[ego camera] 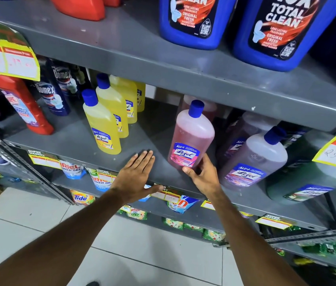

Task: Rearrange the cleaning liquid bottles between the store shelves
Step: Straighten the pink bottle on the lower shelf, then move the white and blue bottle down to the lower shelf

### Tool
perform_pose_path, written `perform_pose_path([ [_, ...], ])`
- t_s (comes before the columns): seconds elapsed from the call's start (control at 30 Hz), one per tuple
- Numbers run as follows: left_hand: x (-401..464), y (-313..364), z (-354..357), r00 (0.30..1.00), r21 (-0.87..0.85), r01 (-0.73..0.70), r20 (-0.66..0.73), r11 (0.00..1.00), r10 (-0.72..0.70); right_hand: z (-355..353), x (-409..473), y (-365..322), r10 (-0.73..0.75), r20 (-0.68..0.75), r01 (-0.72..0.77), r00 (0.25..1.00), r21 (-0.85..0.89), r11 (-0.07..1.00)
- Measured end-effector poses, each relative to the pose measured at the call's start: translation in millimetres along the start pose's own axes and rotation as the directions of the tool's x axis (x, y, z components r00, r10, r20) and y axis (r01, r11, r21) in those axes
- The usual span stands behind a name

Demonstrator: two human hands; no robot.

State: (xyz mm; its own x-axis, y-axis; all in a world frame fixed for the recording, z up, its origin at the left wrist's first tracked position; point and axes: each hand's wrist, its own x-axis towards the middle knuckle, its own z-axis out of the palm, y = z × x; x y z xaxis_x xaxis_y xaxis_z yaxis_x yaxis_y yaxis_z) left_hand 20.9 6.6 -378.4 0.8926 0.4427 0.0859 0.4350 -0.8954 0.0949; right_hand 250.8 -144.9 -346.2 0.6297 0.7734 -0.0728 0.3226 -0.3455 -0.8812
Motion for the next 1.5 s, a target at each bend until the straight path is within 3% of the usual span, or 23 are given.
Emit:
perform_pose_path([
  [0.3, -14, 8, -13, 0.996, -0.057, 0.059, 0.077, 0.997, -0.055, 10, -36, -10, 0.001, -0.162, 0.010, 0.987, 0.070, 0.997],
  [0.47, -55, 21, -47, 0.998, -0.135, 0.064, -0.012, 0.989, -0.067, 22, -82, -28, -0.163, -0.399, 0.107, 0.902, -0.160, 0.981],
  [0.67, -105, 11, -126, 0.982, -0.147, 0.128, -0.120, 0.981, -0.147, 45, -124, -113, -0.355, -0.284, 0.297, 0.891, -0.229, 0.927],
  [0.83, -140, -24, -210, 0.942, -0.124, 0.204, -0.244, 0.971, -0.229, 71, -138, -228, -0.640, -0.230, 0.631, 0.733, -0.120, 0.766],
  [1.0, -176, -82, -288, 0.863, -0.034, 0.279, -0.430, 0.960, -0.267, 106, -120, -352, -0.764, -0.218, 0.782, 0.608, -0.004, 0.624],
  [1.13, -186, -140, -346, 0.817, -0.054, 0.394, -0.437, 0.917, -0.377, 134, -87, -431, -0.718, -0.173, 0.736, 0.674, 0.075, 0.673],
  [1.3, -163, -210, -394, 0.816, 0.011, 0.425, -0.437, 0.905, -0.378, 162, -33, -495, -0.659, -0.187, 0.672, 0.729, 0.012, 0.740],
  [1.5, -123, -259, -408, 0.868, -0.061, 0.430, -0.246, 0.901, -0.432, 175, 6, -525, -0.461, -0.276, 0.494, 0.843, 0.059, 0.868],
])
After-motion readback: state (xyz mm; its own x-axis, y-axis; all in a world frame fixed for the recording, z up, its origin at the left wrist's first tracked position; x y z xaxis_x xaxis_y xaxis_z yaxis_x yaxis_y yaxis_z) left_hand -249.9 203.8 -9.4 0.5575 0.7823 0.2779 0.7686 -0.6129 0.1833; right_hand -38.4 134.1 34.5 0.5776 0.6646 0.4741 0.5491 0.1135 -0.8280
